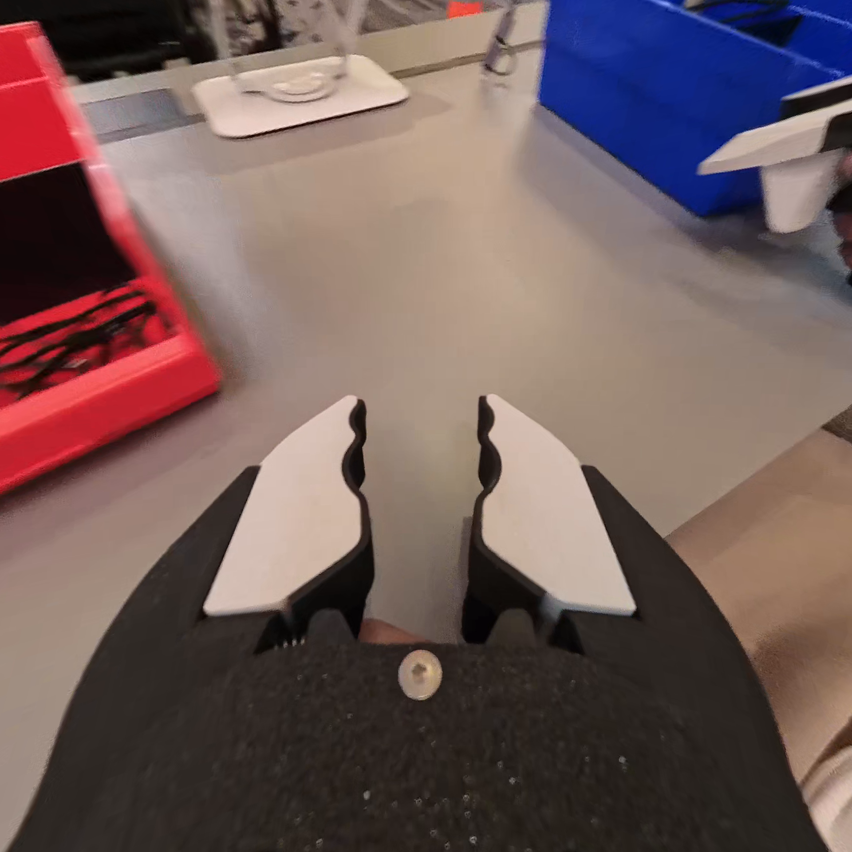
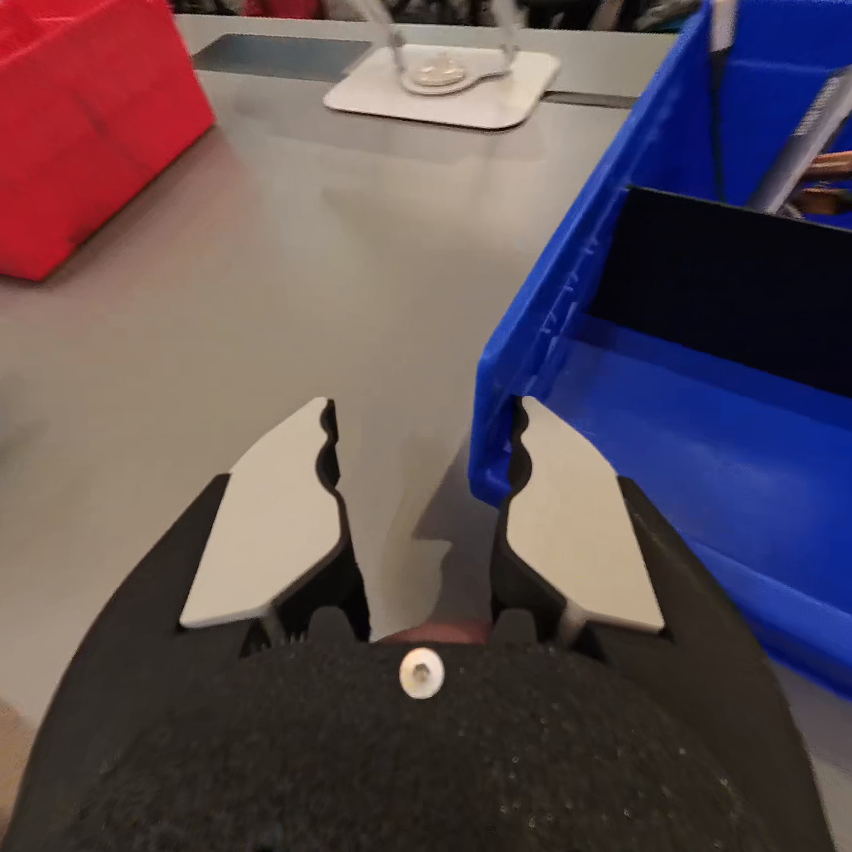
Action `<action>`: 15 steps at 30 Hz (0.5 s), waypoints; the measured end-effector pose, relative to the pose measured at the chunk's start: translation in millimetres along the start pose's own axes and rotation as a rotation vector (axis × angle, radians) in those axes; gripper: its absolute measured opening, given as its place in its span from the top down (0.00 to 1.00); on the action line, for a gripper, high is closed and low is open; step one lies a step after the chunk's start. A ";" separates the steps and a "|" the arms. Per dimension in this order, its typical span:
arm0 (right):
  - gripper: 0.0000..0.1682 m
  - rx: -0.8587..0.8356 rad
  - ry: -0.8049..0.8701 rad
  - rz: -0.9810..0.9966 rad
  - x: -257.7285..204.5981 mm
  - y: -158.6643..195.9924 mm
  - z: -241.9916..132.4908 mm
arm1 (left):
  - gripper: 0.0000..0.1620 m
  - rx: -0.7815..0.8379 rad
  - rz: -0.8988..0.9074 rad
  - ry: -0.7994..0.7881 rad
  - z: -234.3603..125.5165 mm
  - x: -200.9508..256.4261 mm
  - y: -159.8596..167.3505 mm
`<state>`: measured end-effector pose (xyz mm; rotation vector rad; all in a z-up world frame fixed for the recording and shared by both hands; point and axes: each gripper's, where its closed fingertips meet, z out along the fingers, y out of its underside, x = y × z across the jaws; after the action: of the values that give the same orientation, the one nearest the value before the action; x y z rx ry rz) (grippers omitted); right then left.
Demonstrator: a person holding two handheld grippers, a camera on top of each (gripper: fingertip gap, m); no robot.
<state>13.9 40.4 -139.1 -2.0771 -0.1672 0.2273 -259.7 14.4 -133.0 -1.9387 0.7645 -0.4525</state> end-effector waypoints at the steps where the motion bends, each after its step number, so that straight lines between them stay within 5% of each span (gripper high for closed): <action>1: 0.61 -0.009 -0.061 -0.023 -13.1 1.3 -3.0 | 0.71 -0.007 0.021 0.033 12.8 16.2 -7.0; 3: 0.76 0.045 -0.179 -0.037 -33.5 -3.7 -17.8 | 0.71 -0.005 0.060 0.105 40.7 52.5 -26.3; 4: 0.74 0.093 -0.154 -0.010 -28.8 -10.0 -28.0 | 0.71 0.003 0.076 0.140 55.8 72.0 -37.9; 11: 0.69 0.292 0.412 0.166 83.4 -18.4 -126.5 | 0.68 0.046 0.123 0.080 154.8 141.5 -103.3; 14: 0.68 0.060 0.476 0.217 95.8 29.5 -105.5 | 0.91 0.010 0.097 0.060 177.4 143.2 -102.5; 15: 0.81 0.010 0.527 0.235 101.9 42.7 -97.7 | 0.94 0.007 0.067 0.065 179.8 142.9 -102.5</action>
<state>136.6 -41.4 -138.4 -2.0717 0.3963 -0.1815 -14.3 69.1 -126.7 -1.8933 0.8659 -0.4793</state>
